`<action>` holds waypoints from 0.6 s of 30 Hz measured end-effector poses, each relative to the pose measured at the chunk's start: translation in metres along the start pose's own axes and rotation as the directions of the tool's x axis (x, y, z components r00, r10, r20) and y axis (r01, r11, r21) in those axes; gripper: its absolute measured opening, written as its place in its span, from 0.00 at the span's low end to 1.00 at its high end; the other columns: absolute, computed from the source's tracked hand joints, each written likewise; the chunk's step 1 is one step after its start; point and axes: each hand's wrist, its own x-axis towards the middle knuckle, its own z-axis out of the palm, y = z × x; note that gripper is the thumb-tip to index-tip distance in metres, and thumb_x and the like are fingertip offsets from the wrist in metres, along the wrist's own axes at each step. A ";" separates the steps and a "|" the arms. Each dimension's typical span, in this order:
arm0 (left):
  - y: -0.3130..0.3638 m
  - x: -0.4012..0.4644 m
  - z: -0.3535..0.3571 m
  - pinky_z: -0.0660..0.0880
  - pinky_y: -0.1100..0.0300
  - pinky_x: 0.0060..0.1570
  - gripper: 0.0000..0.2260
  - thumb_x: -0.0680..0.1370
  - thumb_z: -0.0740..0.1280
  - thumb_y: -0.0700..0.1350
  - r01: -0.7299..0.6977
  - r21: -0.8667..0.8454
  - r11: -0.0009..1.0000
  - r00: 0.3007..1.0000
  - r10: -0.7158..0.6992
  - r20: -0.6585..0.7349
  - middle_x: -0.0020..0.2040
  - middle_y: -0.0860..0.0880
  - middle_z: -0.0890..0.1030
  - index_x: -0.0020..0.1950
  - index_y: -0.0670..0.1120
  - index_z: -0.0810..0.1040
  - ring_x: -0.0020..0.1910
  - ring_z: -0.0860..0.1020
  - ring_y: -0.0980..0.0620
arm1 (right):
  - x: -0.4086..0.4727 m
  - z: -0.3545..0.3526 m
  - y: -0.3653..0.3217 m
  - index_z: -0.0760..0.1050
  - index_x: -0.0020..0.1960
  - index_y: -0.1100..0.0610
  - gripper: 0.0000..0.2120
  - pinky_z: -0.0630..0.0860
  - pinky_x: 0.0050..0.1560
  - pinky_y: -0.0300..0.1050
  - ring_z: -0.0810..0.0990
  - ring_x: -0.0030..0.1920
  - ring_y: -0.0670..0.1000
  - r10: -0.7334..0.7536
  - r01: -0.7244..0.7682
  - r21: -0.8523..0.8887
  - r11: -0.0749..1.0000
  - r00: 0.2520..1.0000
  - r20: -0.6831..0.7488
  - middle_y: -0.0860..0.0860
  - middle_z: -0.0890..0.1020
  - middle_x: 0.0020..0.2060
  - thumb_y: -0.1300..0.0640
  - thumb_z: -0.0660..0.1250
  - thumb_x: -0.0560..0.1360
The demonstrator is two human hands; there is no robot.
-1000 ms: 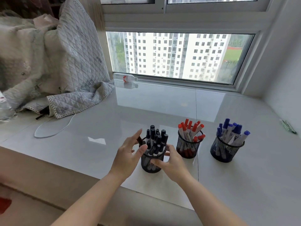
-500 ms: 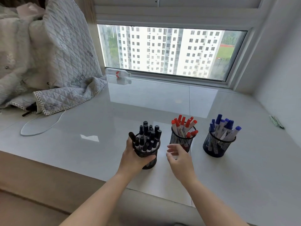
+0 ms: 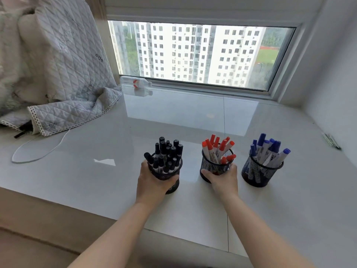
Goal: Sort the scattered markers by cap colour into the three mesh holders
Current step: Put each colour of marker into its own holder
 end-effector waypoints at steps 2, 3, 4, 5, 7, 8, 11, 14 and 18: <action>-0.002 0.008 -0.002 0.70 0.61 0.47 0.29 0.59 0.78 0.52 -0.005 0.019 1.000 1.000 0.005 -0.014 0.51 0.53 0.77 0.53 0.51 0.65 0.49 0.76 0.53 | 0.004 0.003 -0.001 0.62 0.64 0.58 0.38 0.71 0.62 0.52 0.73 0.61 0.55 -0.019 0.019 -0.016 1.000 1.000 -0.006 0.53 0.74 0.60 0.52 0.78 0.61; -0.003 0.012 -0.003 0.70 0.61 0.47 0.29 0.59 0.78 0.52 -0.007 0.023 1.000 1.000 0.007 -0.020 0.51 0.53 0.77 0.53 0.51 0.65 0.49 0.76 0.53 | 0.007 0.004 -0.001 0.62 0.63 0.58 0.37 0.72 0.61 0.51 0.73 0.60 0.55 -0.029 0.029 -0.019 0.999 1.000 -0.011 0.53 0.74 0.59 0.52 0.78 0.61; -0.005 0.017 -0.004 0.70 0.60 0.47 0.29 0.59 0.78 0.52 -0.008 0.027 1.000 1.000 0.009 -0.025 0.51 0.53 0.77 0.52 0.51 0.64 0.49 0.76 0.53 | 0.009 0.004 0.000 0.62 0.63 0.57 0.37 0.72 0.60 0.51 0.73 0.60 0.54 -0.037 0.037 -0.020 0.999 0.999 -0.015 0.52 0.74 0.58 0.52 0.78 0.61; -0.006 0.021 -0.005 0.70 0.60 0.47 0.29 0.60 0.78 0.52 -0.006 0.031 0.999 1.000 0.007 -0.031 0.51 0.53 0.77 0.52 0.51 0.64 0.49 0.76 0.52 | 0.012 0.005 0.001 0.62 0.62 0.57 0.36 0.72 0.58 0.50 0.74 0.59 0.54 -0.045 0.044 -0.023 0.999 0.999 -0.017 0.51 0.75 0.57 0.52 0.78 0.61; -0.009 0.030 -0.006 0.71 0.59 0.48 0.29 0.60 0.78 0.52 0.001 0.035 0.999 0.999 0.001 -0.040 0.52 0.53 0.77 0.52 0.51 0.64 0.50 0.76 0.52 | 0.015 0.005 0.003 0.62 0.59 0.55 0.34 0.72 0.54 0.47 0.75 0.55 0.52 -0.062 0.062 -0.043 0.997 0.998 -0.011 0.49 0.75 0.54 0.51 0.78 0.61; -0.010 0.033 -0.007 0.71 0.58 0.49 0.29 0.60 0.78 0.52 0.003 0.035 0.999 0.999 -0.001 -0.044 0.52 0.53 0.77 0.53 0.50 0.65 0.51 0.76 0.51 | 0.017 0.004 0.003 0.62 0.58 0.54 0.33 0.72 0.52 0.46 0.74 0.53 0.51 -0.073 0.072 -0.056 0.996 0.997 -0.004 0.48 0.75 0.53 0.51 0.77 0.61; -0.012 0.043 -0.009 0.71 0.58 0.48 0.29 0.60 0.78 0.52 0.005 0.043 0.999 0.998 -0.003 -0.060 0.52 0.53 0.77 0.53 0.51 0.64 0.51 0.76 0.52 | 0.021 0.002 0.005 0.61 0.55 0.51 0.32 0.71 0.50 0.44 0.73 0.50 0.48 -0.093 0.094 -0.076 0.993 0.996 0.015 0.47 0.74 0.52 0.49 0.78 0.60; -0.012 0.049 -0.010 0.69 0.59 0.47 0.29 0.60 0.78 0.52 0.012 0.041 0.999 0.997 -0.009 -0.072 0.52 0.54 0.77 0.53 0.52 0.64 0.49 0.75 0.53 | 0.018 0.001 0.007 0.60 0.53 0.48 0.31 0.69 0.48 0.43 0.72 0.49 0.47 -0.107 0.109 -0.081 0.991 0.994 0.029 0.46 0.74 0.51 0.48 0.78 0.60; -0.010 0.050 -0.009 0.68 0.59 0.48 0.30 0.61 0.77 0.52 0.039 0.021 0.999 0.997 -0.037 -0.074 0.53 0.54 0.76 0.55 0.53 0.63 0.50 0.74 0.53 | 0.007 0.001 0.011 0.60 0.51 0.47 0.30 0.69 0.47 0.42 0.73 0.49 0.47 -0.118 0.121 -0.075 0.990 0.992 0.037 0.46 0.74 0.51 0.48 0.77 0.59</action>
